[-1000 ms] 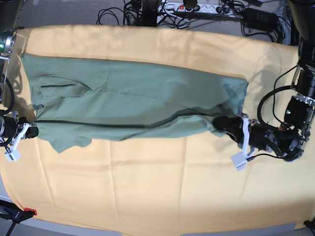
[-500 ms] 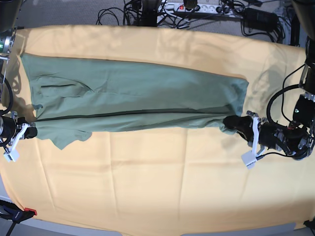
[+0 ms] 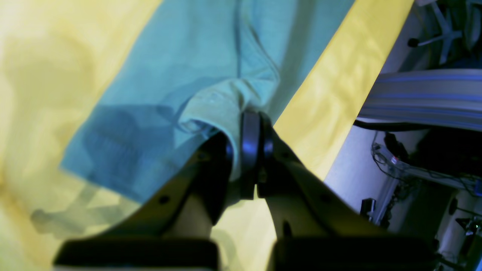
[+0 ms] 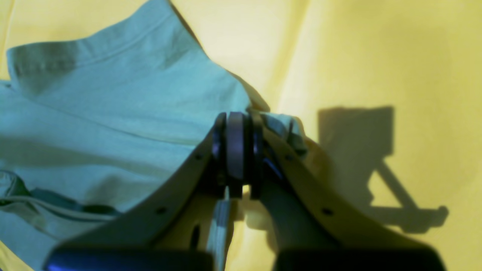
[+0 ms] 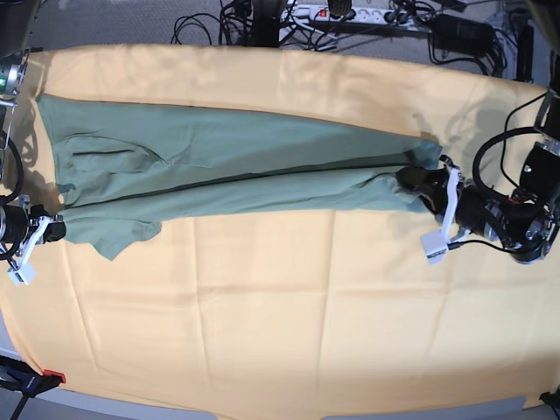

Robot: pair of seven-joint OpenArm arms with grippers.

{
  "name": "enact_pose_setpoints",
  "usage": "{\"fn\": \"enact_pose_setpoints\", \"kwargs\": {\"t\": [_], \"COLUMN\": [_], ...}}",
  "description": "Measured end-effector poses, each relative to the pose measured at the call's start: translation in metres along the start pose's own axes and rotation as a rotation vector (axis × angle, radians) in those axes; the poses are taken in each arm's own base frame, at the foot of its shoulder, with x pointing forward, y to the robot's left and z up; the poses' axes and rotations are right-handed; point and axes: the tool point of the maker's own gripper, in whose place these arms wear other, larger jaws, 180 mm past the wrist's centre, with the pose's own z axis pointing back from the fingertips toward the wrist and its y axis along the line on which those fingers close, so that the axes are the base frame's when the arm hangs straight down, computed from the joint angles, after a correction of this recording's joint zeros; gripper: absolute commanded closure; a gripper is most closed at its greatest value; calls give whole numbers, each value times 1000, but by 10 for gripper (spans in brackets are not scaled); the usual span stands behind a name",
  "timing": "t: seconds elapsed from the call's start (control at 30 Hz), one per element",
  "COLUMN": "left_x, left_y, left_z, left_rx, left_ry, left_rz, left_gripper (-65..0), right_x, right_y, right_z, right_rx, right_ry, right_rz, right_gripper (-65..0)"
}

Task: Fold the T-shirt properly
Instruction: 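Drag the folded hem edge over the shirt with both grippers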

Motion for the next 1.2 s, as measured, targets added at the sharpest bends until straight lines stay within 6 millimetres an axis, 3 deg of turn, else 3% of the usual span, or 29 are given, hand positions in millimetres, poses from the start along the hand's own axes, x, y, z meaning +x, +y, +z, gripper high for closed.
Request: {"fn": "enact_pose_setpoints", "kwargs": {"t": [0.33,0.37,0.47,0.5,0.77,0.87,1.07,1.2], "left_x": [-15,-15,-21,-23,-21,-21,-17,-17], "left_y": [0,-1,-3,-4,-4,-5,-4,-4], "left_z": [1,-1,-6,-7,-8,-8,-8,-8], "left_rx": [2,-4,-14,-17,-19,-19,-19,-19], "left_ry": [15,11,27,30,9,9,-10,-10], "left_rz": [31,34,42,43,54,53,54,54], "left_gripper": [-4,-62,-277,-330,-345,-345,-345,-345], "right_x": [-1,-1,0,3,66,66,53,42], "right_y": [1,1,0,0,10,19,44,43], "right_z": [0,0,1,2,31,25,-12,-37], "right_rx": [5,5,1,0,103,132,141,30], "right_ry": [6,6,7,2,-210,-214,-140,-77], "right_rz": [-2,-3,0,1,-46,-54,-29,-18], "right_gripper": [0,-57,-338,-383,-390,-390,-390,-390]}}
